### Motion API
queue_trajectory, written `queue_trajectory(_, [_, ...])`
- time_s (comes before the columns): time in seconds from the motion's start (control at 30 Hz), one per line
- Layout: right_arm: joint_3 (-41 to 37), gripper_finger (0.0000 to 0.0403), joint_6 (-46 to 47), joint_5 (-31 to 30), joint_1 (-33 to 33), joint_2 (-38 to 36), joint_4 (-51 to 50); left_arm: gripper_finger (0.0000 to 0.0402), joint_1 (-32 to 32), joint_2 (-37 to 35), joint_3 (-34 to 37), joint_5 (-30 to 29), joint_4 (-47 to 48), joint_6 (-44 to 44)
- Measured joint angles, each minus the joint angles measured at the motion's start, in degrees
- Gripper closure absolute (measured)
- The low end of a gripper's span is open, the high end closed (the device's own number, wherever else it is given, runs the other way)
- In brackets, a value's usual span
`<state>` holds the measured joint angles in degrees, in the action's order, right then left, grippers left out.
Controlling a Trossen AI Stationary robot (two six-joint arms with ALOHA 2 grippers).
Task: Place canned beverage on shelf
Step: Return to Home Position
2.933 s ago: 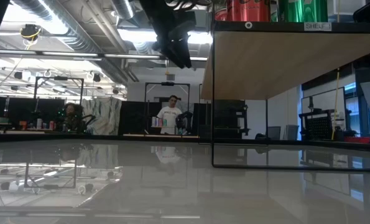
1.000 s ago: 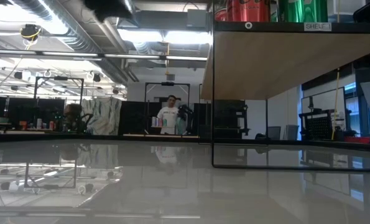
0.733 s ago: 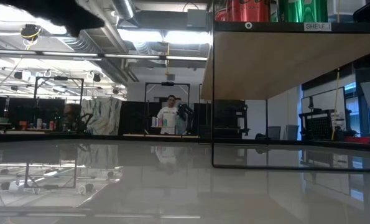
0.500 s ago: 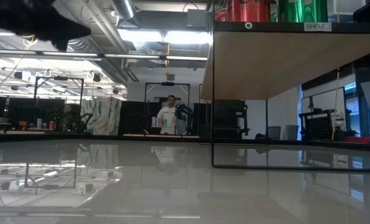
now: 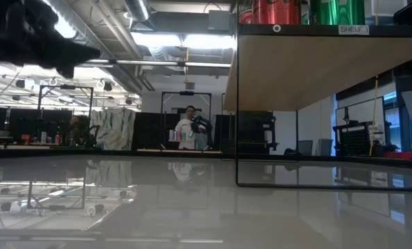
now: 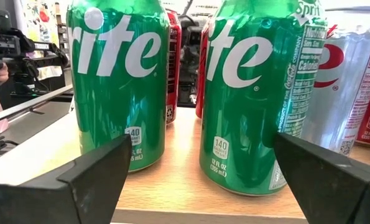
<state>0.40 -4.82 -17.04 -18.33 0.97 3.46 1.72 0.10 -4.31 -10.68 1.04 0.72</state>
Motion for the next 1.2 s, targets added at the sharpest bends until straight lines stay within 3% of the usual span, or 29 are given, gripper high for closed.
queue_trajectory(0.17, [0.0,0.0015,0.0,0.0,0.0,0.0,0.0,0.0401,0.0,0.0,3.9,-0.2,-3.8,1.2])
queue_trajectory(1.2, [0.0,0.0015,0.0,0.0,0.0,0.0,0.0,0.0401,0.0,1.4,3.9,-0.3,-3.5,0.2])
